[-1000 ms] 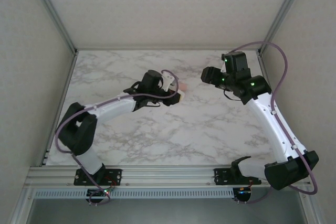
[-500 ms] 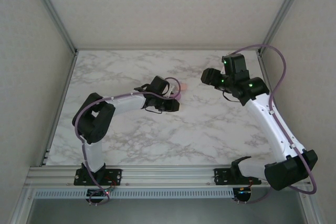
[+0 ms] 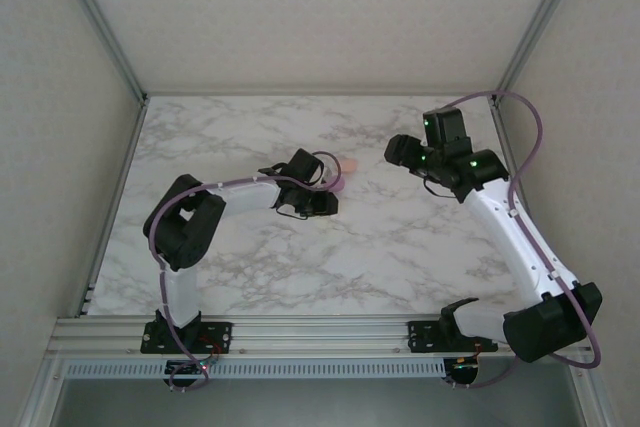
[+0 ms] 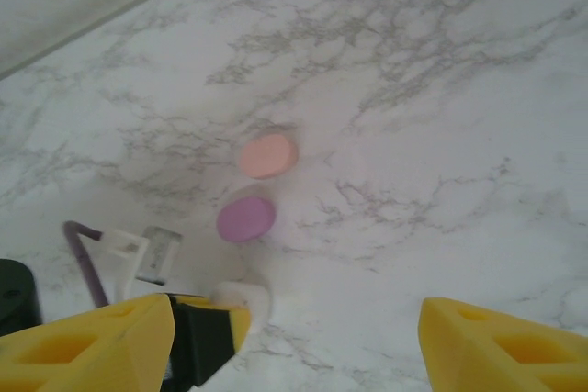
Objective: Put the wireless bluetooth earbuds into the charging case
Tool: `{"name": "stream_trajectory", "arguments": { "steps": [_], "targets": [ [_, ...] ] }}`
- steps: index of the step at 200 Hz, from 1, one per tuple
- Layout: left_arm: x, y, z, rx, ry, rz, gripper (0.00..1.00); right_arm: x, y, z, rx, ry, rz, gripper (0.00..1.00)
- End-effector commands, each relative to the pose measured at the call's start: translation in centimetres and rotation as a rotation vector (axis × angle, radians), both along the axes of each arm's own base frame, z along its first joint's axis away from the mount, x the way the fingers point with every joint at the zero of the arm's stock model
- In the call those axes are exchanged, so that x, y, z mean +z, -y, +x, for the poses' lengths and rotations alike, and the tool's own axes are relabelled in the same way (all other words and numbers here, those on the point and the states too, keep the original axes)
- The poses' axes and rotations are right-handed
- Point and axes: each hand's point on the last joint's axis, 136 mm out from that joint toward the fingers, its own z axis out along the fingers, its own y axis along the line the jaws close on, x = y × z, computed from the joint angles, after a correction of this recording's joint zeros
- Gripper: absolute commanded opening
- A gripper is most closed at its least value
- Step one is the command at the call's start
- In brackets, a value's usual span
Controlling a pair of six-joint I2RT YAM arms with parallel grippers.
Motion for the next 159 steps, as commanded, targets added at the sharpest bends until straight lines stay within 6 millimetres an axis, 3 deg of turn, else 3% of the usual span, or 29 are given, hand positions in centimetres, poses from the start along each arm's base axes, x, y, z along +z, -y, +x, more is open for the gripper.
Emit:
{"name": "stream_trajectory", "arguments": {
  "steps": [1, 37, 71, 117, 129, 146, 159],
  "targets": [
    [-0.8, -1.6, 0.1, 0.047, -0.017, 0.063, 0.33, -0.3, 1.9, -0.2, -0.069, 0.015, -0.038, 0.72],
    [-0.4, -2.4, 0.3, 0.064, 0.006, 0.084, 0.42, -0.5, 3.1, -0.1, -0.101, 0.018, -0.065, 0.75],
    [0.6, -3.2, 0.6, 0.072, 0.051, 0.102, 0.50, -0.4, 4.8, -0.1, -0.154, 0.045, -0.132, 0.84],
    [2.6, -4.9, 1.4, 0.126, 0.143, 0.126, 0.71, -0.2, 7.2, -0.4, -0.228, 0.110, -0.226, 0.98],
    [3.2, -5.3, 1.6, 0.141, 0.165, 0.130, 0.80, -0.2, 7.7, -0.5, -0.241, 0.121, -0.248, 0.99],
    [4.0, -6.1, 2.0, 0.162, 0.204, 0.139, 0.86, -0.5, 8.4, -0.5, -0.254, 0.134, -0.284, 0.99],
    [4.8, -6.7, 2.3, 0.184, 0.239, 0.141, 0.98, -0.7, 8.9, -0.2, -0.260, 0.153, -0.325, 0.99]
  ]
}}
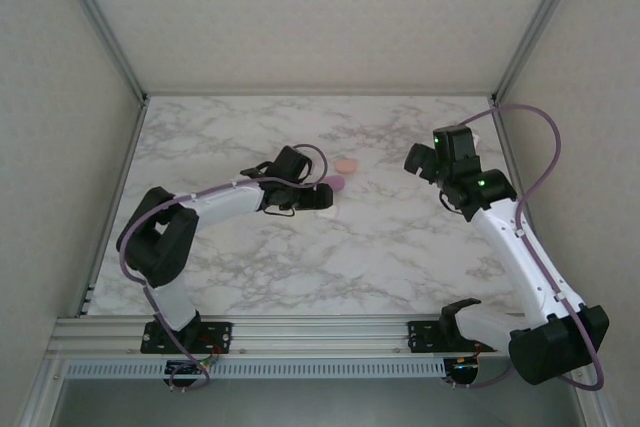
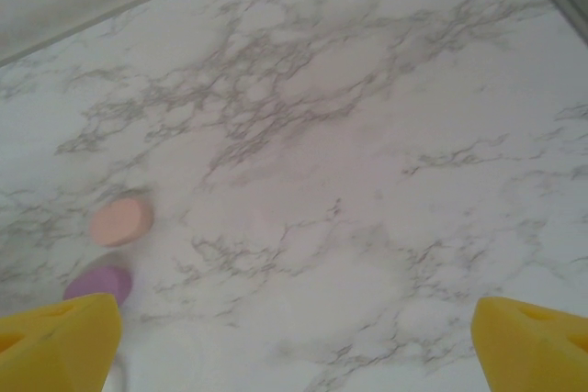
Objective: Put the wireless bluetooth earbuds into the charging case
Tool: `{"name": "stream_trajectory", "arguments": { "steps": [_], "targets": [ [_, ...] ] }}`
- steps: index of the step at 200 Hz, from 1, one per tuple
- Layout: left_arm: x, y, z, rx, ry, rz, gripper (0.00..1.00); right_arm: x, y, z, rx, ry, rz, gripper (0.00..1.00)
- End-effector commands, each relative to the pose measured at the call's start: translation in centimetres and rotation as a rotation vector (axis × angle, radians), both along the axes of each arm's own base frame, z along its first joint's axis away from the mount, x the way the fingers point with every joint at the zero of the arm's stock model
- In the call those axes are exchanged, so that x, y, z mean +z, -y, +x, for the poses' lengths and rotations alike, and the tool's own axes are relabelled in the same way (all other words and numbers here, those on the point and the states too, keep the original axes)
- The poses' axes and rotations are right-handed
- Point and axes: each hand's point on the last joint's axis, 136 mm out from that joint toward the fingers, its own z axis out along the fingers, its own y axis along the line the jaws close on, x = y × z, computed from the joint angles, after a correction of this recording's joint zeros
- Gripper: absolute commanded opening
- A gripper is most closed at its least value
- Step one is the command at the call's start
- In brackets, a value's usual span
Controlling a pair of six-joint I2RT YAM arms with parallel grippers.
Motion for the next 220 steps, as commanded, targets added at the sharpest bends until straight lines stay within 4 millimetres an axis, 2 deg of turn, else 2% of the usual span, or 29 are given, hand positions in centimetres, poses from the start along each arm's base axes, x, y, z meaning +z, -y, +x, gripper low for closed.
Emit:
{"name": "stream_trajectory", "arguments": {
  "steps": [1, 26, 58, 72, 93, 106, 119, 129, 149, 169, 170, 184, 200, 207, 220],
  "targets": [
    [1.5, -2.0, 0.8, 0.063, 0.072, 0.033, 0.99, 0.3, 1.9, 0.6, -0.046, 0.059, -0.100, 0.99],
    [3.5, -3.3, 1.5, 0.098, 0.159, 0.038, 1.00, -0.9, 3.3, 1.3, -0.067, 0.104, -0.219, 0.99],
    [6.5, -6.8, 2.2, 0.183, 0.300, 0.093, 1.00, -5.1, 4.5, 2.9, -0.058, 0.127, -0.389, 0.99],
    [7.7, -9.1, 2.4, 0.243, 0.366, 0.122, 1.00, -7.6, 5.2, 3.5, -0.072, 0.100, -0.395, 0.99],
    [8.9, -13.1, 2.7, 0.352, 0.435, 0.161, 1.00, -10.6, 5.2, 4.7, -0.038, 0.079, -0.379, 0.99],
    [9.5, -15.8, 2.8, 0.422, 0.468, 0.192, 1.00, -11.7, 4.5, 5.5, 0.009, 0.100, -0.362, 0.99],
    [10.2, -18.1, 2.8, 0.479, 0.518, 0.212, 1.00, -11.8, 3.7, 6.5, 0.063, 0.162, -0.362, 0.99],
    [10.2, -19.8, 2.7, 0.512, 0.541, 0.230, 1.00, -11.7, 3.3, 7.1, 0.081, 0.209, -0.352, 0.99],
    [10.8, -22.1, 3.1, 0.537, 0.618, 0.256, 1.00, -12.7, 2.3, 7.8, 0.178, 0.221, -0.382, 0.97],
    [10.7, -24.2, 3.2, 0.537, 0.683, 0.347, 1.00, -13.2, 1.0, 7.4, 0.285, 0.351, -0.389, 0.98],
    [10.7, -24.3, 3.2, 0.537, 0.686, 0.351, 1.00, -13.7, 1.0, 7.1, 0.293, 0.343, -0.385, 0.98],
    [10.7, -25.2, 3.4, 0.525, 0.728, 0.390, 1.00, -14.5, 2.1, 6.3, 0.275, 0.356, -0.328, 0.98],
    [10.4, -26.5, 3.7, 0.547, 0.750, 0.407, 1.00, -15.5, 1.4, 5.8, 0.362, 0.404, -0.239, 0.98],
    [10.2, -26.9, 3.9, 0.548, 0.753, 0.407, 1.00, -15.6, 1.3, 6.1, 0.368, 0.428, -0.232, 0.99],
    [9.3, -27.7, 4.3, 0.556, 0.756, 0.419, 1.00, -16.2, 1.8, 6.7, 0.365, 0.347, -0.198, 0.99]
  ]
}}
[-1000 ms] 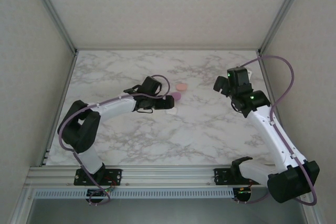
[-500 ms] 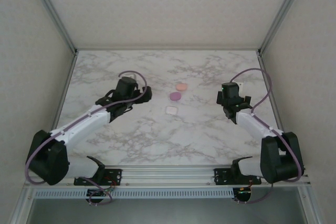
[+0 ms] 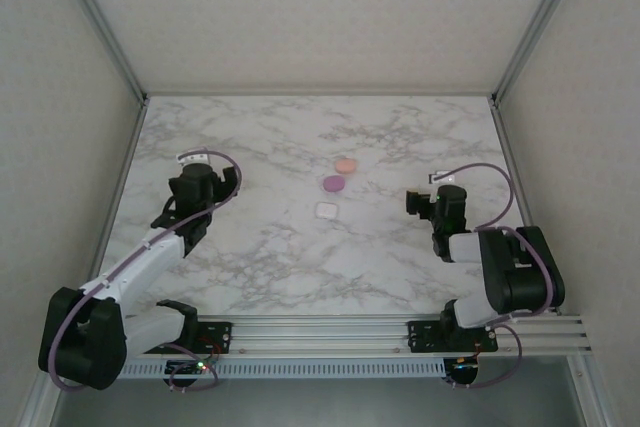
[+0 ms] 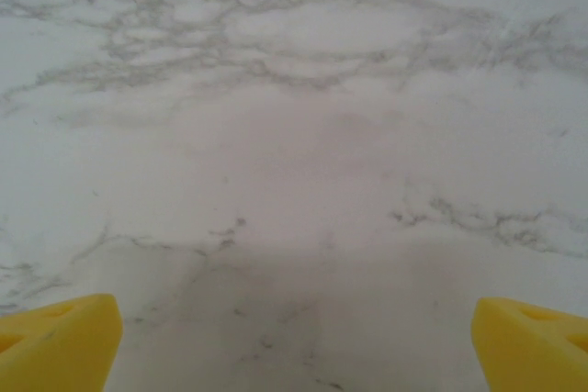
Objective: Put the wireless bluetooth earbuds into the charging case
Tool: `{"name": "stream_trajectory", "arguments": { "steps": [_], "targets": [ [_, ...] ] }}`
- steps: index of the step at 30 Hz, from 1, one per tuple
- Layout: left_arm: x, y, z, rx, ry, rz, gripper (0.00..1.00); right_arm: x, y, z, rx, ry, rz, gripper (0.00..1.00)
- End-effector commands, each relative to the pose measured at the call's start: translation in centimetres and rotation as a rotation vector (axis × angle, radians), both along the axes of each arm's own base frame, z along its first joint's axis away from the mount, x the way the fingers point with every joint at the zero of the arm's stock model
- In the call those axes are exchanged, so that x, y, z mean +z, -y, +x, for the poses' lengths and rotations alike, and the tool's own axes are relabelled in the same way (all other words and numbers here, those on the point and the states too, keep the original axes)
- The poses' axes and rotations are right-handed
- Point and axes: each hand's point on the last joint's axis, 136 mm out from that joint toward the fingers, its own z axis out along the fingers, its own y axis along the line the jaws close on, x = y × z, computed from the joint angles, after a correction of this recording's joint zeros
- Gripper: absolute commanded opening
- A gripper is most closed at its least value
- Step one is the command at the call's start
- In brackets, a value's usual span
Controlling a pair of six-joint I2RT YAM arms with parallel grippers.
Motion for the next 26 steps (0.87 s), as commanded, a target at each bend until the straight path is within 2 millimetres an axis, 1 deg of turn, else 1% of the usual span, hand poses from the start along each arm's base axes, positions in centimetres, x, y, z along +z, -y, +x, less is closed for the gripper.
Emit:
{"name": "stream_trajectory", "arguments": {
  "steps": [1, 3, 6, 10, 12, 13, 17, 18, 19, 20, 21, 22, 23, 26],
  "targets": [
    [0.9, -1.8, 1.2, 0.024, 0.088, 0.057, 1.00, 3.1, -1.6, 2.3, 0.111, 0.116, 0.090, 0.99],
    [0.0, -2.1, 1.5, 0.010, 0.090, 0.049, 1.00, 3.0, 0.3, 2.8, 0.004, 0.093, 0.104, 0.99],
    [-1.6, -1.7, 2.1, -0.055, 0.095, 0.071, 1.00, 3.0, 0.2, 2.8, -0.004, 0.108, 0.084, 0.99],
    [-3.3, -0.2, 3.0, -0.187, 0.098, 0.079, 1.00, 3.0, 0.1, 2.8, -0.005, 0.105, 0.075, 0.99],
    [-4.0, -0.5, 3.5, -0.201, 0.111, 0.068, 1.00, 3.0, 0.2, 2.8, -0.006, 0.105, 0.075, 0.99],
    [-4.7, -0.8, 3.7, -0.206, 0.098, 0.033, 1.00, 3.0, 0.1, 2.8, -0.005, 0.105, 0.075, 0.99],
    [-6.7, -0.9, 3.6, -0.274, 0.132, -0.066, 1.00, 3.0, 0.1, 2.8, -0.005, 0.103, 0.075, 0.99],
    [-6.5, -1.0, 3.9, -0.274, 0.153, -0.078, 1.00, 3.0, 0.2, 2.8, -0.006, 0.102, 0.075, 0.99],
    [-6.9, -1.4, 3.8, -0.263, 0.116, -0.091, 1.00, 3.0, 0.1, 2.8, -0.006, 0.103, 0.075, 0.99],
    [-6.7, -1.7, 4.0, -0.244, 0.136, -0.093, 1.00, 3.0, 0.2, 2.8, -0.006, 0.102, 0.075, 0.99],
    [-6.7, -2.4, 4.1, -0.203, 0.124, -0.088, 1.00, 3.0, 0.1, 2.8, -0.005, 0.102, 0.075, 0.99],
    [-6.9, -3.7, 4.3, -0.103, 0.114, -0.064, 1.00, 3.0, 0.1, 2.8, -0.005, 0.103, 0.077, 0.99],
    [-6.9, -3.9, 4.4, -0.075, 0.107, -0.039, 1.00, 3.0, 0.1, 2.8, -0.004, 0.102, 0.077, 0.99],
    [-7.0, -3.8, 4.4, -0.064, 0.103, -0.011, 1.00, 3.0, 0.1, 2.8, -0.005, 0.104, 0.076, 0.99]
  ]
}}
